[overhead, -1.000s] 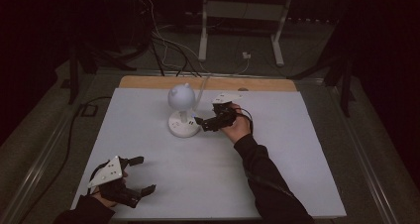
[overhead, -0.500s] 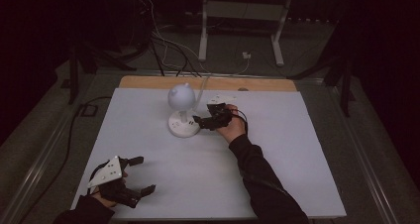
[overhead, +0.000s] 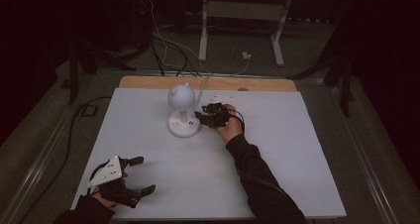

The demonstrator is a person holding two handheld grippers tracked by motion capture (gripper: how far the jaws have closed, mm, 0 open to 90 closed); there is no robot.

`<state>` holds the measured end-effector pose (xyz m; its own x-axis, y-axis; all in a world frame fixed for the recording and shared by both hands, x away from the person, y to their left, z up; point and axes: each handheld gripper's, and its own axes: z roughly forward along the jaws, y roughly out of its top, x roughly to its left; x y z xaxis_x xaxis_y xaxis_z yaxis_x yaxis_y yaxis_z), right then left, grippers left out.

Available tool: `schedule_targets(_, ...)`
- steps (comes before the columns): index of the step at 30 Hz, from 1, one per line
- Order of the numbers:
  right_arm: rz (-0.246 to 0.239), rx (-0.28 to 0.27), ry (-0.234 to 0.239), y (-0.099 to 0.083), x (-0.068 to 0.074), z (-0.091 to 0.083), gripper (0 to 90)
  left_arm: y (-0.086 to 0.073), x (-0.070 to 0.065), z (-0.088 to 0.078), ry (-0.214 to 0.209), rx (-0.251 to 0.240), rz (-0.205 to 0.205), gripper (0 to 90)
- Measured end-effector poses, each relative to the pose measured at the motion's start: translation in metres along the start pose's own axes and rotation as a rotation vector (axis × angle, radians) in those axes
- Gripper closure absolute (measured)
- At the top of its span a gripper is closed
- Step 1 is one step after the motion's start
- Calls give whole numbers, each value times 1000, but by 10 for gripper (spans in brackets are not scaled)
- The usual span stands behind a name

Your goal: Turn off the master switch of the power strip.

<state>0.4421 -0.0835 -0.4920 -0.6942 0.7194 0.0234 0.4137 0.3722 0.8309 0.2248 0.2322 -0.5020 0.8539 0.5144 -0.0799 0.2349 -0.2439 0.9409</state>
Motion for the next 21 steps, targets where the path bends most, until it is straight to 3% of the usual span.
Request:
schedule_targets(3,-13,5,-10,0,1,1,642,0,0,0,0,-1,0,3)
schedule_targets(4,-15,9,-16,-1,3,3,705,0,0,0,-1,-1,0,3)
schedule_targets(9,-6,22,-29,-1,5,6,782,0,0,0,0,-1,1,3)
schedule_targets(11,-5,31,-45,-2,6,8,895,0,0,0,-1,-1,1,3)
schedule_targets(21,11,23,-53,1,9,16,899,0,0,0,0,-3,0,3)
